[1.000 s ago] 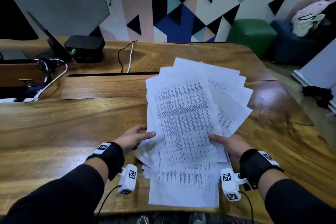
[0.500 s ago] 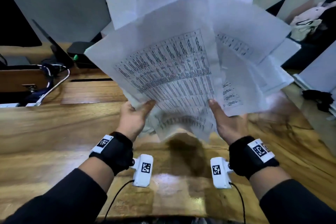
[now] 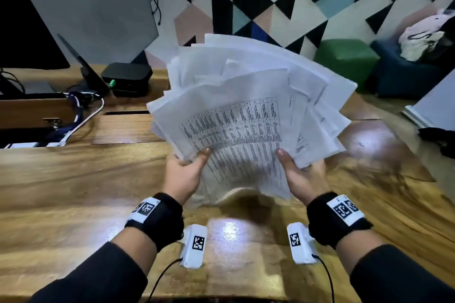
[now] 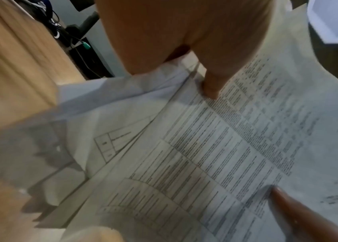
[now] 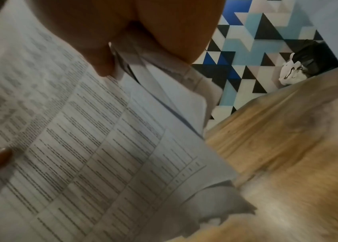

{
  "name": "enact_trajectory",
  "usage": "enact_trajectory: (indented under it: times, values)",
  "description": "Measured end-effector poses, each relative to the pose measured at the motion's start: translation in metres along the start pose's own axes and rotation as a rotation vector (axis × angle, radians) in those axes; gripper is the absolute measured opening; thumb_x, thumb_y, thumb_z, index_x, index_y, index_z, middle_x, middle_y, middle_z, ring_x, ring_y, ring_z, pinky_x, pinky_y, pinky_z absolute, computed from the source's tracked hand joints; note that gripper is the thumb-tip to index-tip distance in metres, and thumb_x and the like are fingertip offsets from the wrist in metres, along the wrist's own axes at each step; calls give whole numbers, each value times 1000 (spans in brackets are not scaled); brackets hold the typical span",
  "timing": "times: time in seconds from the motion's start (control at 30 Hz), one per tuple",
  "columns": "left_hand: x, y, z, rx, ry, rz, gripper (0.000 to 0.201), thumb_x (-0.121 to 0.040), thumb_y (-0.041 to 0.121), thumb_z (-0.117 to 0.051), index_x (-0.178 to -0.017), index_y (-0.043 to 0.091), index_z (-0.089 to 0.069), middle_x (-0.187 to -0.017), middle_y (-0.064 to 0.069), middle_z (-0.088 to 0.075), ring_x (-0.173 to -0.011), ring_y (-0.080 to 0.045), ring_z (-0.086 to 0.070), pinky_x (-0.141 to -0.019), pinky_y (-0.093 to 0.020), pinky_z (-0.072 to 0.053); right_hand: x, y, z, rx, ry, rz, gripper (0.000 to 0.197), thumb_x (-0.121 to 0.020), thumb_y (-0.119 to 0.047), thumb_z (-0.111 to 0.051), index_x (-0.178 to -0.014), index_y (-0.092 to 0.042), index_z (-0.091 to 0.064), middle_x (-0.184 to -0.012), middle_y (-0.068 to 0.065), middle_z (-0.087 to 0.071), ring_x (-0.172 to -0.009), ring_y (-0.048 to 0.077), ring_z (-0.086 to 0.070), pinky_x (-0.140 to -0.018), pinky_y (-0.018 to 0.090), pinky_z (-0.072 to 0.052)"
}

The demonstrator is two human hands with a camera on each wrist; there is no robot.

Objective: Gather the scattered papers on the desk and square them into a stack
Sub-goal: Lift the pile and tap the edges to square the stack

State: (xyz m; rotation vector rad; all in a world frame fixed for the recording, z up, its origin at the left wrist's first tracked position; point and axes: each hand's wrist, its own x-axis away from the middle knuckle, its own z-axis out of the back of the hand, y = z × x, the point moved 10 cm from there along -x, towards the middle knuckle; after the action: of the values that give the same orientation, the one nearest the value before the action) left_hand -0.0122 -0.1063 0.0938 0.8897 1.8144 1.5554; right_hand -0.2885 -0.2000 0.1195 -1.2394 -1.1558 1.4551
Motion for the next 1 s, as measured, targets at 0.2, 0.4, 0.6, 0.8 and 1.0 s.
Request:
enact_trajectory:
  times: [0.2, 0.4, 0.6, 0.8, 1.0]
  values:
    - [5, 1, 12, 46, -121, -29, 42, -68, 10, -86, -106, 5, -69, -90, 4, -79, -86, -9, -74, -72, -20, -58, 13, 18, -11, 332, -329, -155, 11, -81, -36, -74, -85, -42, -65, -81, -42, -63, -85, -30, -53, -73, -8, -35]
    - [-1, -32, 17, -112, -4, 31, 16, -78, 5, -78, -92, 12, -74, -78, 11, -78, -80, -10, -73, -86, -39, -57, 17, 52, -17, 321, -162, -174, 37, -88, -33, -66, -124, -22, -63, -119, -9, -66, -112, 3, -56, -91, 8, -39]
    - [0, 8, 14, 32, -8, -86, 20, -81, -2, -71, -102, -1, -71, -82, 11, -78, -81, -3, -72, -79, -22, -56, 7, -8, -19, -1, -54, 60, 37, -88, -6, -66, -124, -11, -59, -119, -11, -67, -113, -12, -57, -96, 2, -38]
    - [9, -21, 24, -42, -186, 29, 48, -57, 19, -93, -99, 8, -73, -93, -2, -79, -89, -15, -75, -78, -29, -60, 13, 36, -23, 146, -266, -136, 23, -78, -26, -79, -99, -31, -69, -95, -27, -71, -94, -12, -63, -77, -2, -42]
    - [1, -26, 17, -156, -81, 6, 13, -76, 17, -80, -84, 8, -73, -75, 12, -77, -72, -1, -70, -75, -27, -51, 7, 62, -18, 122, -23, -212, 57, -70, -52, -77, -114, -19, -64, -103, -17, -72, -102, 0, -64, -94, 21, -46]
